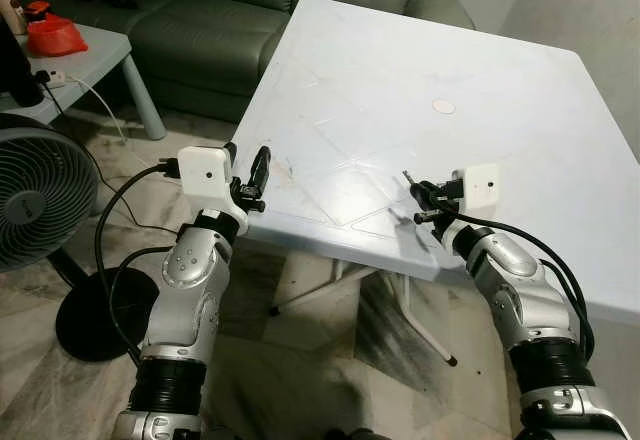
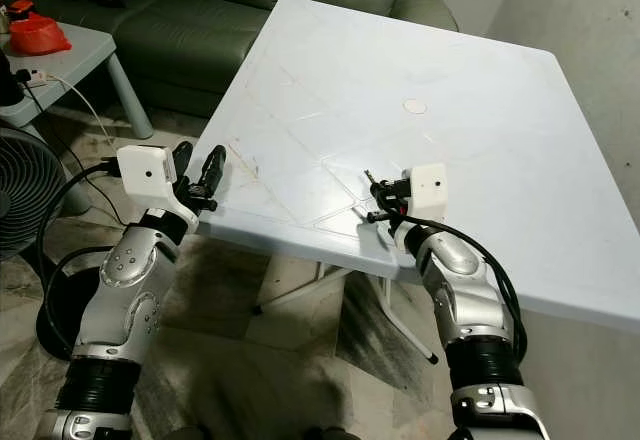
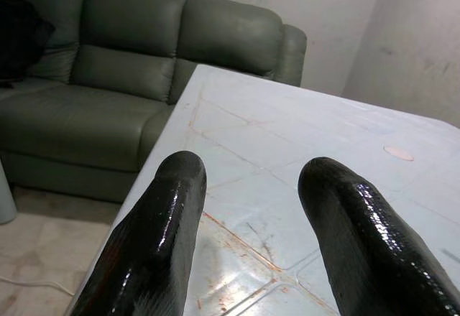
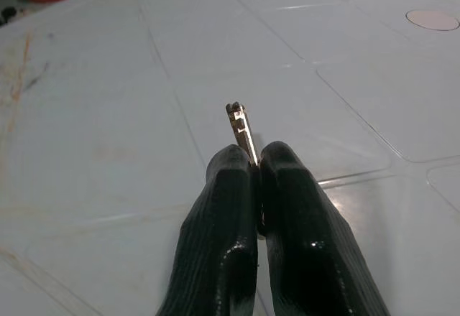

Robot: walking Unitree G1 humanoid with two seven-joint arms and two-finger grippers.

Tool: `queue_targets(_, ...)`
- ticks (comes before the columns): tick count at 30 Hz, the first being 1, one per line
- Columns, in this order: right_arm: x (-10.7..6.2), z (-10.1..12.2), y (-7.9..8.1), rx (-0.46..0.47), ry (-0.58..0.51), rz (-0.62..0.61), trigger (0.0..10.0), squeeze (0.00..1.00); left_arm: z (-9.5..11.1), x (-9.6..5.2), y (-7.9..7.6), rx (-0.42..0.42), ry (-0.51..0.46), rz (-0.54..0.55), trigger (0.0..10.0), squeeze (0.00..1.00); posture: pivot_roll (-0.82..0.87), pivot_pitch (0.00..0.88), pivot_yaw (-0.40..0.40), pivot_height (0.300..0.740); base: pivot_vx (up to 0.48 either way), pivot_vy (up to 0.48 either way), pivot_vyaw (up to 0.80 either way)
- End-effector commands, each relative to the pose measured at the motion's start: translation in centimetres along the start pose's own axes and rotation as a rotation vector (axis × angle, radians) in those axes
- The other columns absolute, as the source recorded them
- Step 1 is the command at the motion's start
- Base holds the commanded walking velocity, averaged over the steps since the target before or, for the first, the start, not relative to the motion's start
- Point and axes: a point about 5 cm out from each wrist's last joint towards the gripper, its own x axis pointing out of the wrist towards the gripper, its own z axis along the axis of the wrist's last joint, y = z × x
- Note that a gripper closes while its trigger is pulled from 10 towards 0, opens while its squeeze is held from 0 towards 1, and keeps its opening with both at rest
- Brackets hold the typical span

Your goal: Hang keys on a hook

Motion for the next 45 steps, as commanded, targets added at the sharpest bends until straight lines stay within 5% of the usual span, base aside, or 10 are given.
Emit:
queue_targets(1,-0.3,-0.1,-0.8,-0.020,0.023,-0.008,10.0,0.00,0.4,0.0,-0.4,-0.001,-0.016,-0.021,10.0,0.00,0.01,0.098,-0.097,0.740,0.000,0.000,0.00)
queue_targets(3,-0.4,-0.2,-0.9,-0.022,0.034,0.006,10.0,0.04,0.4,0.0,-0.4,0.000,-0.016,-0.021,10.0,0.00,0.01,0.099,-0.096,0.740,0.000,0.000,0.00)
queue_targets(4,-0.4,-0.3,-0.9,0.002,0.039,0.017,10.0,0.65,0.4,0.0,-0.4,-0.001,-0.016,-0.021,10.0,0.00,0.01,0.099,-0.096,0.740,0.000,0.000,0.00)
queue_targets(5,-0.4,-0.2,-0.9,0.007,0.032,0.010,10.0,1.00,0.4,0.1,-0.4,0.000,-0.017,-0.021,10.0,0.00,0.01,0.099,-0.097,0.740,0.000,0.000,0.00)
queue_targets(17,-0.1,0.1,-0.6,0.024,0.012,0.024,10.0,1.00,0.5,0.1,-0.4,0.001,-0.020,-0.019,10.0,0.00,0.01,0.103,-0.095,0.740,0.000,0.000,0.00)
queue_targets(18,-0.1,0.1,-0.5,0.025,0.016,0.030,10.0,0.59,0.5,0.1,-0.3,0.001,-0.020,-0.018,10.0,0.00,0.01,0.103,-0.094,0.740,0.000,0.000,0.00)
queue_targets(19,0.0,0.2,-0.6,0.021,0.015,0.028,10.0,0.00,0.5,0.1,-0.3,0.002,-0.020,-0.018,10.0,0.00,0.01,0.104,-0.095,0.740,0.000,0.000,0.00)
queue_targets(45,0.1,-2.6,0.3,0.073,0.129,-0.104,10.0,0.00,0.7,0.0,-0.3,-0.003,-0.022,-0.016,10.0,0.00,0.01,0.128,-0.087,0.740,0.000,0.000,0.00)
